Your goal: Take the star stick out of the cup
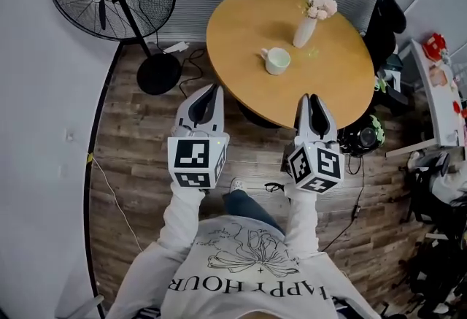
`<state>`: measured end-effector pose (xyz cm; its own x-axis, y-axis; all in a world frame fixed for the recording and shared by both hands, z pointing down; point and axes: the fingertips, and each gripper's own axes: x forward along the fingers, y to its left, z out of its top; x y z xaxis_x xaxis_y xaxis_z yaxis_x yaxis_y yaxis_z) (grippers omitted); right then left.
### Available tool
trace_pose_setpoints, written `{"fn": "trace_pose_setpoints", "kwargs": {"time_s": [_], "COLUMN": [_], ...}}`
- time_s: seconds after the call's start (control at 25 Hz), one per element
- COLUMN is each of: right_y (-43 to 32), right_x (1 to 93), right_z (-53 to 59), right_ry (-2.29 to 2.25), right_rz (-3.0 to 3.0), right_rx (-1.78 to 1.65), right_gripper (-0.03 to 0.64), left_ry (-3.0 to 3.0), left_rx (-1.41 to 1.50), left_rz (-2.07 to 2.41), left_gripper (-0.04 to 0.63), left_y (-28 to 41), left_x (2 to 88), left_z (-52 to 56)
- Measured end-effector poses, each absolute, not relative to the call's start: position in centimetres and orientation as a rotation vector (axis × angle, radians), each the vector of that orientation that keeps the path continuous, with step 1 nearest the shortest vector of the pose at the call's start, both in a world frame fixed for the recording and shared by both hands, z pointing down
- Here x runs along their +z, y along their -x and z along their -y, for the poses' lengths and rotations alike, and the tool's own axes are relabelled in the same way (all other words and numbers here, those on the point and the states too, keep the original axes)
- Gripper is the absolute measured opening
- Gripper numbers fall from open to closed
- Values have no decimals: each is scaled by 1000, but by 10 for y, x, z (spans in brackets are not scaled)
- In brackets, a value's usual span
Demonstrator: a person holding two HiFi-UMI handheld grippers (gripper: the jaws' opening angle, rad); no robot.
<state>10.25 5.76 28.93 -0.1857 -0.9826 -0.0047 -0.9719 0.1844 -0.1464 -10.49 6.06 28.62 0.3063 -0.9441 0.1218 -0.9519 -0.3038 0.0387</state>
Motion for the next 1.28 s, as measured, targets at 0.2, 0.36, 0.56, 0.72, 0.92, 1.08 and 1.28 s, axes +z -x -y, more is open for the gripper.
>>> {"fn": "trace_pose_setpoints", "kwargs": {"time_s": [0.2,0.36,0.56,0.72,0.92,1.08,1.28], "right_y": [-124,-139,-151,-154,-156,-155,-153], "right_x": [294,299,313,323,333,338,346], "right_z": [-16,11,38,56,72,85,111], "right_ry": [1927,1915,1911,1898,1893,1900,1920], "right_rz": [-2353,-2365,-2380,-2392,-2399,-2398,-2385], "right_rx": [-176,-182,-222,-258,-299,-311,-329], "right_gripper": [74,74,83,84,86,86,86], "left_ry": [-2450,-2442,-2418,-2388,-2371,-2373,-2386], "left_rx": [120,127,160,182,211,222,221], "left_rz": [1792,1799,1804,1807,1808,1797,1772], "left_gripper": [8,8,8,8,8,8,8], "left_y": [82,66,55,52,51,51,53], "left_x": [289,293,305,315,324,328,334], "left_z": [-20,7,30,45,58,73,101]}}
